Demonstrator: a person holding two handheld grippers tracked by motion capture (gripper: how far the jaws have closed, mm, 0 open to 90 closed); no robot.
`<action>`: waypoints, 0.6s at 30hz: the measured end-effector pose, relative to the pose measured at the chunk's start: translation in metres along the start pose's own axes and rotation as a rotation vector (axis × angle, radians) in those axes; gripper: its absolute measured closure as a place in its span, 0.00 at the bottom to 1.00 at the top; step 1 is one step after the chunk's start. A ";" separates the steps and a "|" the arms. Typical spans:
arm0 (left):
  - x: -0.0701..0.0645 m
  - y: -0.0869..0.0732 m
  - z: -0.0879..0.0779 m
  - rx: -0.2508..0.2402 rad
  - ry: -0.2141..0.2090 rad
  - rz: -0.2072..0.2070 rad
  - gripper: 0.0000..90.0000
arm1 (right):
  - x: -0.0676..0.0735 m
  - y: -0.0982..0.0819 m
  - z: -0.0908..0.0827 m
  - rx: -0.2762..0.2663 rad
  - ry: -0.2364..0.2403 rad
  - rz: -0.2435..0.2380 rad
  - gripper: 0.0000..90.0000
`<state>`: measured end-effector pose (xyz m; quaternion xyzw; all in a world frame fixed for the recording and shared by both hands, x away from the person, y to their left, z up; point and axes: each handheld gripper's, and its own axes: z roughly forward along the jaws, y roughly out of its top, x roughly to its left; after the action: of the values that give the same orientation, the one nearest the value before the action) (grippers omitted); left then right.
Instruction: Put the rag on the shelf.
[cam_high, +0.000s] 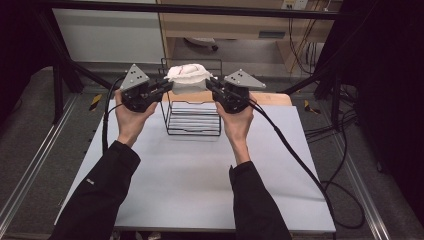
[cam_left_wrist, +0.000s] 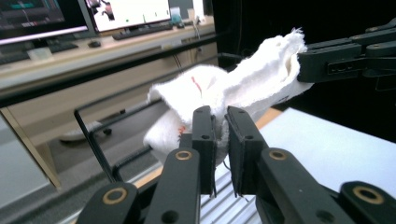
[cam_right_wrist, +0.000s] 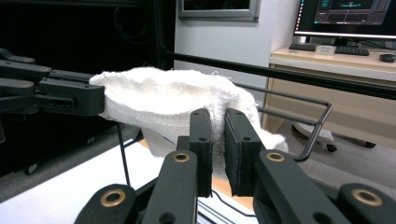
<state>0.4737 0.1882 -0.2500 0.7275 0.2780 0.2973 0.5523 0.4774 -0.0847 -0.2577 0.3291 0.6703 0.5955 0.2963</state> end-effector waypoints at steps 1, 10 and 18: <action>0.000 0.000 0.000 0.004 -0.004 -0.002 0.90 | 0.000 -0.001 0.000 0.002 0.002 -0.004 0.91; 0.007 0.028 -0.018 -0.050 -0.015 -0.061 0.81 | 0.001 -0.005 -0.002 0.010 0.004 -0.031 0.91; 0.024 0.036 0.006 0.048 0.062 -0.175 0.85 | 0.002 -0.009 -0.001 0.016 0.002 -0.031 0.91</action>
<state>0.4969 0.1932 -0.2138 0.7039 0.3646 0.2637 0.5496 0.4746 -0.0847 -0.2665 0.3204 0.6804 0.5858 0.3019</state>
